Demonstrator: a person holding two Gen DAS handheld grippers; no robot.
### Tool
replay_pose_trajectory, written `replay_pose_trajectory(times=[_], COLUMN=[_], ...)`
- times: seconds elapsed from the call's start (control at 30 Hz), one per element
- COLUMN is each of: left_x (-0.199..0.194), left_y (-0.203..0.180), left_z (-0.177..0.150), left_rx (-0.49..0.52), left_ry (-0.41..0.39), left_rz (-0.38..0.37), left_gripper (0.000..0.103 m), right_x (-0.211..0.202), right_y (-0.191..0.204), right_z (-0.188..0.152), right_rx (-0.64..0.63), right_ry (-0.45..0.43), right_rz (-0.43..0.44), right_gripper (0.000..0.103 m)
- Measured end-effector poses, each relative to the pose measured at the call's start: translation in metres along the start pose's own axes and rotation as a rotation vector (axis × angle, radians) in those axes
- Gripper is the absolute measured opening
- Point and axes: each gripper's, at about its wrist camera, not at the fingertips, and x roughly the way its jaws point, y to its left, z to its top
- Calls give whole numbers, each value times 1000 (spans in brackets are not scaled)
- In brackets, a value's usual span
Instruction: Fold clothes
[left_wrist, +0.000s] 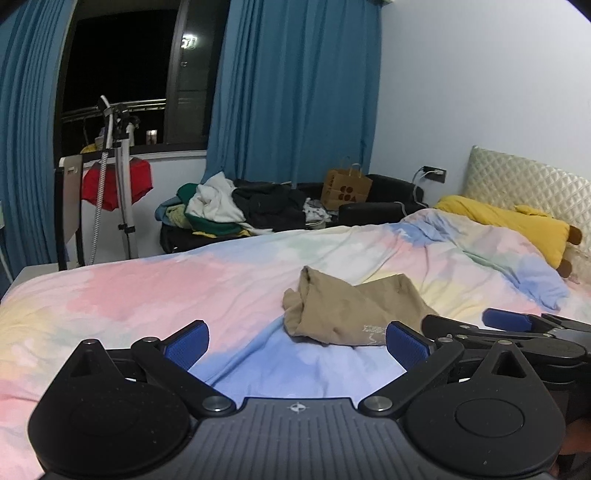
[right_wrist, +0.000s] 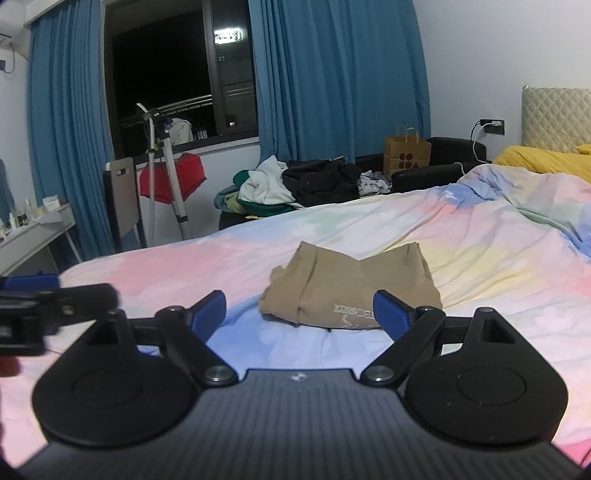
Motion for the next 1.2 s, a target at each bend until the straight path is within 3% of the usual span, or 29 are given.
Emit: replay_pose_trajectory(times=[0.5, 1.2], left_x=[22, 16], left_y=[11, 12], left_z=[-20, -20], left_rx=[-25, -44], left_ry=[50, 43], left_rz=[33, 50], left_gripper=[103, 103], right_x=[6, 7], right_y=[1, 4], right_z=[-15, -16], right_rx=[-5, -5], right_ry=[-16, 4], right_rz=[-14, -5], right_gripper=[88, 88])
